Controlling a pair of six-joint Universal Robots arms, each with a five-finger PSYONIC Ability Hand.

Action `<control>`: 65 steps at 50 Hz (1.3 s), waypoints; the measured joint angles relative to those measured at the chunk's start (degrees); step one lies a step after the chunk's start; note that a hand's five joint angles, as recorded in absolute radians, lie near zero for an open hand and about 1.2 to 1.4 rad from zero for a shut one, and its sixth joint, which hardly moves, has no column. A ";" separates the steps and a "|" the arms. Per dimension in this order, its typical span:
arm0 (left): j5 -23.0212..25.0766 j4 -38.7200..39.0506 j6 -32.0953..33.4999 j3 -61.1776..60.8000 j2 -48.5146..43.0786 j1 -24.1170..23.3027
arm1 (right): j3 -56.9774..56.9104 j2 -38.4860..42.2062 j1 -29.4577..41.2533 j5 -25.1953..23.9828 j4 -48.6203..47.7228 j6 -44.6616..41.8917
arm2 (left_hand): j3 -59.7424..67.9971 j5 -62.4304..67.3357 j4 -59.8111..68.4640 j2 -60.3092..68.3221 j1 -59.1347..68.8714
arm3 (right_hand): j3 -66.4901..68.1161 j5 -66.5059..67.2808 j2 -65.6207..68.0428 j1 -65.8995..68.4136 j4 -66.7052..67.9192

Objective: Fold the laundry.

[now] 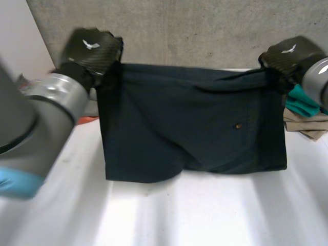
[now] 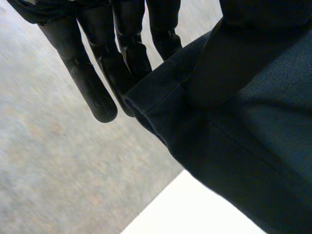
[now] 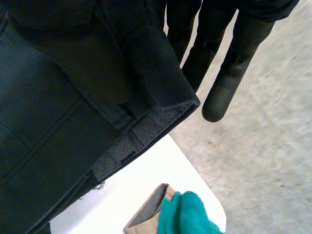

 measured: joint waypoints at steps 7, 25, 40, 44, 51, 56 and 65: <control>0.10 10.89 7.91 15.61 -16.70 1.20 | -7.84 13.10 1.23 4.23 -15.20 -1.63 | 0.01 0.00 0.15 0.06 0.00 | 0.13 0.00 0.01 0.49 0.01; -0.25 44.21 11.06 14.39 -12.33 0.94 | -11.97 17.53 3.84 4.61 -59.85 1.68 | 0.04 0.84 0.22 0.07 0.01 | 0.20 0.11 0.17 0.55 0.05; -1.04 32.93 10.62 -9.56 -14.55 -0.83 | -9.31 32.62 4.27 -2.26 -32.20 2.17 | 0.17 0.84 0.22 0.12 0.00 | 0.20 0.13 0.17 0.82 0.06; -2.36 26.59 10.47 -14.10 -16.50 -2.27 | -5.02 33.84 4.58 -2.43 -29.49 -1.24 | 0.18 0.84 0.23 0.12 0.00 | 0.20 0.11 0.17 0.82 0.06; -5.31 13.57 10.17 -19.67 -12.05 -3.35 | 7.40 25.51 4.70 -1.39 -28.40 -7.03 | 0.17 0.84 0.23 0.12 0.00 | 0.20 0.11 0.18 0.82 0.06; -6.00 3.66 10.13 -22.65 -5.23 -3.49 | 17.27 16.57 4.59 0.12 -27.06 -8.24 | 0.17 0.84 0.23 0.12 0.00 | 0.20 0.12 0.18 0.82 0.06; -4.92 -15.06 10.53 -26.25 2.68 -4.54 | 27.56 4.36 4.22 3.08 -14.15 -9.14 | 0.18 0.84 0.23 0.13 0.00 | 0.20 0.12 0.18 0.82 0.05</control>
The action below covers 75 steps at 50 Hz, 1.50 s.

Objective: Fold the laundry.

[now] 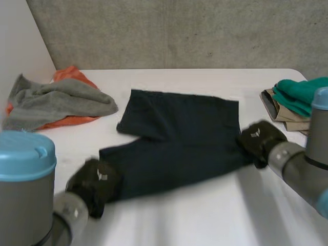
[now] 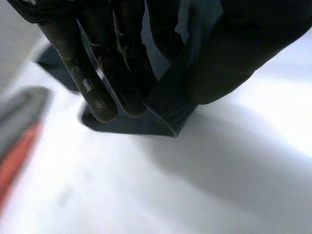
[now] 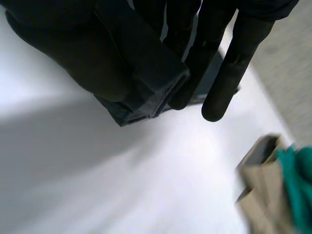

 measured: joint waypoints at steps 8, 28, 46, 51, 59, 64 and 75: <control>7.94 -19.70 0.34 -0.20 2.22 -5.57 | 8.82 -10.46 -1.06 0.85 21.18 -11.92 | 0.00 0.00 0.00 0.00 0.00 | 0.00 0.00 0.00 0.00 0.00; 6.57 22.92 2.12 28.92 -22.34 2.61 | -7.23 5.93 -0.71 6.87 -1.78 -2.02 | 0.00 0.00 0.00 0.00 0.00 | 0.00 0.66 0.00 0.00 0.00; 6.13 51.56 7.92 38.47 -38.63 2.71 | -19.61 21.82 -0.15 9.47 -29.59 -1.64 | -55.36 -54.14 -55.94 -55.77 -54.29 | -55.99 -55.10 -55.30 -50.45 -56.09; 5.96 53.04 7.64 34.93 -36.06 1.61 | -17.09 19.17 -0.11 10.54 -29.03 1.56 | -56.42 -54.85 -57.16 -56.87 -54.29 | -56.16 -55.14 -55.39 -50.45 -56.48; 4.55 52.74 7.30 26.37 -29.90 0.32 | -8.38 9.85 -0.97 7.58 -18.28 10.13 | -56.42 -54.85 -57.16 -56.87 -54.29 | -56.16 -55.14 -55.38 -50.45 -56.48; 2.58 52.33 6.13 19.93 -25.16 0.13 | -3.33 7.20 -3.20 1.38 -8.57 16.48 | -56.42 -54.85 -57.16 -56.87 -54.29 | -56.16 -55.13 -55.38 -50.45 -56.47; 1.88 52.09 1.75 15.05 -21.61 -0.28 | -0.56 10.70 -7.16 0.79 -12.51 16.60 | -56.42 -54.85 -57.16 -56.87 -54.29 | -2.61 -2.77 -1.85 -2.63 -1.25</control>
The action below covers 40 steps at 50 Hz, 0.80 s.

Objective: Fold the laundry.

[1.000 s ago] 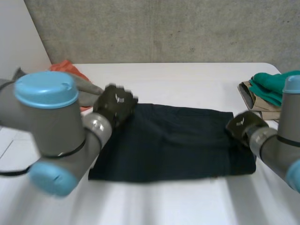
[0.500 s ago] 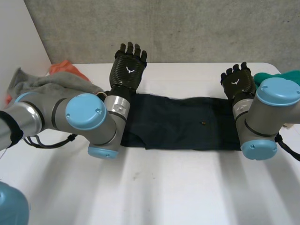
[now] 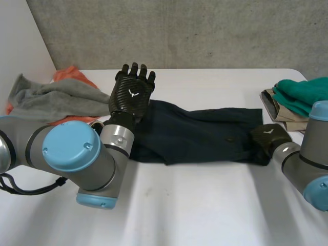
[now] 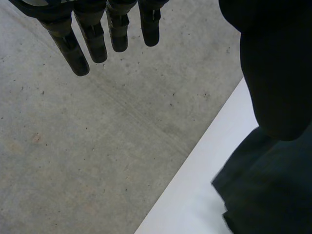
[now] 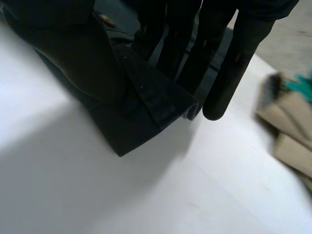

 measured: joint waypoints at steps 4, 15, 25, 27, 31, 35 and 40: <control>0.05 -0.28 -0.24 -0.88 1.46 -0.09 | 0.87 -0.75 -1.32 4.76 -2.49 -5.67 | 0.00 0.00 0.00 0.00 0.00 | 0.00 1.14 0.13 1.59 0.97; 0.06 -1.07 -1.13 -4.13 8.42 -0.11 | 6.69 -8.74 3.03 6.07 -19.83 -37.15 | 0.00 0.00 0.00 0.00 0.00 | 0.00 1.14 0.71 3.58 1.19; -0.01 -2.33 -4.26 -5.31 9.35 -0.18 | 9.09 -1.40 18.71 -22.50 -27.89 -39.54 | 0.00 0.00 0.00 0.00 0.00 | -11.28 -9.66 -11.89 -6.43 -11.60; -0.01 -2.67 -4.81 -5.30 9.33 -0.18 | 9.53 -0.41 19.69 -25.40 -27.94 -39.27 | 0.00 0.00 0.00 0.00 0.00 | -25.77 -25.63 -27.11 -22.52 -27.30; -0.01 -3.62 -6.94 -4.81 9.23 -0.14 | 10.38 0.07 20.30 -28.08 -27.90 -35.66 | 0.00 0.00 0.00 0.00 0.00 | -52.42 -51.53 -52.98 -47.76 -54.01; 0.00 -4.17 -8.71 -3.66 9.14 -0.10 | 10.67 -3.78 18.22 -25.94 -27.68 -26.14 | 0.00 0.00 0.00 0.00 0.00 | -53.62 -52.39 -53.66 -47.99 -55.30; 0.11 -5.07 -10.27 -0.98 8.71 -0.35 | 10.60 -11.84 13.09 -21.44 -25.47 -0.51 | 0.00 0.00 0.00 0.00 0.00 | -53.62 -52.36 -53.66 -47.99 -55.30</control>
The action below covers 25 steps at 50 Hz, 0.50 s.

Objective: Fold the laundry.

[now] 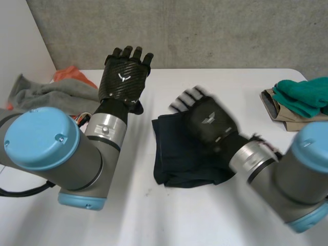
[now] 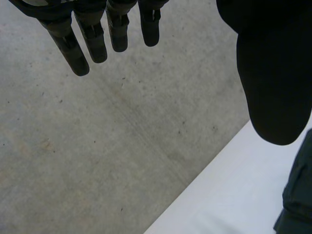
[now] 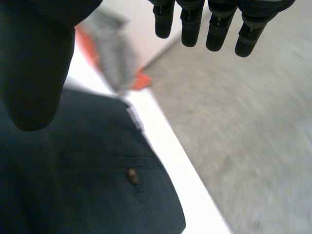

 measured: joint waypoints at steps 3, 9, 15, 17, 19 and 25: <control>0.13 -1.09 -1.60 2.01 -0.60 -0.69 | -0.85 -3.41 -3.26 1.33 3.42 14.23 | 0.00 0.00 0.00 0.00 0.00 | 0.00 0.00 0.00 0.00 0.00; 1.34 -6.89 -8.92 8.06 -4.53 -3.13 | -5.40 -4.71 -10.45 1.97 15.71 27.67 | 0.00 0.00 0.00 0.00 0.00 | 0.00 0.00 0.00 0.00 0.00; 5.13 -17.97 -16.27 16.62 -12.66 -5.17 | -13.93 3.04 -12.89 2.10 28.06 23.81 | 0.00 0.00 0.00 0.00 0.00 | 0.00 0.00 0.00 0.00 0.00; 6.04 -21.73 -17.43 19.38 -15.59 -5.51 | -17.24 6.39 -12.86 2.05 31.41 21.72 | 0.00 0.00 0.00 0.00 0.00 | 0.00 0.00 0.00 0.00 0.00; 6.67 -25.35 -18.09 21.83 -18.33 -5.74 | -20.27 9.64 -12.70 1.86 34.16 20.05 | 0.00 -0.01 0.00 0.00 0.00 | 0.00 0.00 0.00 0.00 0.00; 7.21 -34.57 -17.96 27.12 -24.52 -5.69 | -28.24 19.04 -11.98 0.02 39.50 17.10 | 0.00 0.00 0.00 0.00 0.00 | 0.00 0.00 0.00 0.00 0.00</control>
